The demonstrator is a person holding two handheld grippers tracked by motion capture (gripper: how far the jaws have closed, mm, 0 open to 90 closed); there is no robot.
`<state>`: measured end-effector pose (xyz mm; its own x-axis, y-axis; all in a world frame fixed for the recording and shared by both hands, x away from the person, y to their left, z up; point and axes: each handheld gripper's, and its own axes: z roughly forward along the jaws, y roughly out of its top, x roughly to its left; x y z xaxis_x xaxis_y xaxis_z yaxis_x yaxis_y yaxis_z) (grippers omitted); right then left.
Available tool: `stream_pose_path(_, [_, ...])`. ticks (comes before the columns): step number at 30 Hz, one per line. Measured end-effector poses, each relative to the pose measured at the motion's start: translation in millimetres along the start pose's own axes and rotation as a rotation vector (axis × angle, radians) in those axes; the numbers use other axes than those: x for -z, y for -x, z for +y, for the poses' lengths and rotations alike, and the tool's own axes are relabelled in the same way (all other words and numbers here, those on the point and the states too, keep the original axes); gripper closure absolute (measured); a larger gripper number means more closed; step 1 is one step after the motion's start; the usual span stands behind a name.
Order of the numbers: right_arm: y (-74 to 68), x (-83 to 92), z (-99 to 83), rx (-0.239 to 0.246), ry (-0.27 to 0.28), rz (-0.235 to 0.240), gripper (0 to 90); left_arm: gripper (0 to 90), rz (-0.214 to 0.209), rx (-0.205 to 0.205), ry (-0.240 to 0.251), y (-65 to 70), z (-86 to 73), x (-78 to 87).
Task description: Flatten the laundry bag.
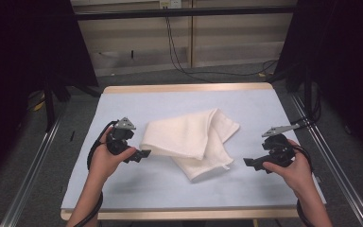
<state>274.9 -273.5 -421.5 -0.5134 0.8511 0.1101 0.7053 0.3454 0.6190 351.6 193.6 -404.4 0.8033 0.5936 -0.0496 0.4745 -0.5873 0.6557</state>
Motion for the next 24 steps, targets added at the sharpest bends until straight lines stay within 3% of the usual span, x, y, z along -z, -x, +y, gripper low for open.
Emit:
stream_pose_path(5, [0.5,0.0,-0.9,0.013,0.015,0.006,3.1,2.4,0.006,-0.008,0.0,1.0,1.4,-1.6])
stream_pose_path(11, [2.6,-1.3,-3.2,0.013,0.012,0.017,4.2,2.2,-0.024,-0.02,0.028,4.6,5.4,-4.8])
stream_pose_path(12, [3.3,-2.2,-4.0,0.007,0.009,0.013,4.6,2.1,-0.047,-0.022,0.038,7.3,7.4,-5.7])
stream_pose_path(15, [3.6,-3.8,-4.6,0.001,-0.004,0.014,4.7,1.4,-0.05,-0.023,0.053,11.6,9.2,-7.4])
stream_pose_path(18, [3.9,-4.9,-3.7,0.002,-0.004,0.019,5.1,1.2,-0.076,-0.065,0.044,19.1,13.8,-12.0])
stream_pose_path(20, [4.3,-5.2,-2.9,0.005,0.003,0.027,5.1,1.2,-0.111,-0.071,0.061,24.3,15.8,-16.4])
stream_pose_path(24, [4.3,-3.5,-2.3,0.0,0.009,0.024,5.1,1.0,-0.128,-0.103,0.045,32.2,19.3,-22.6])
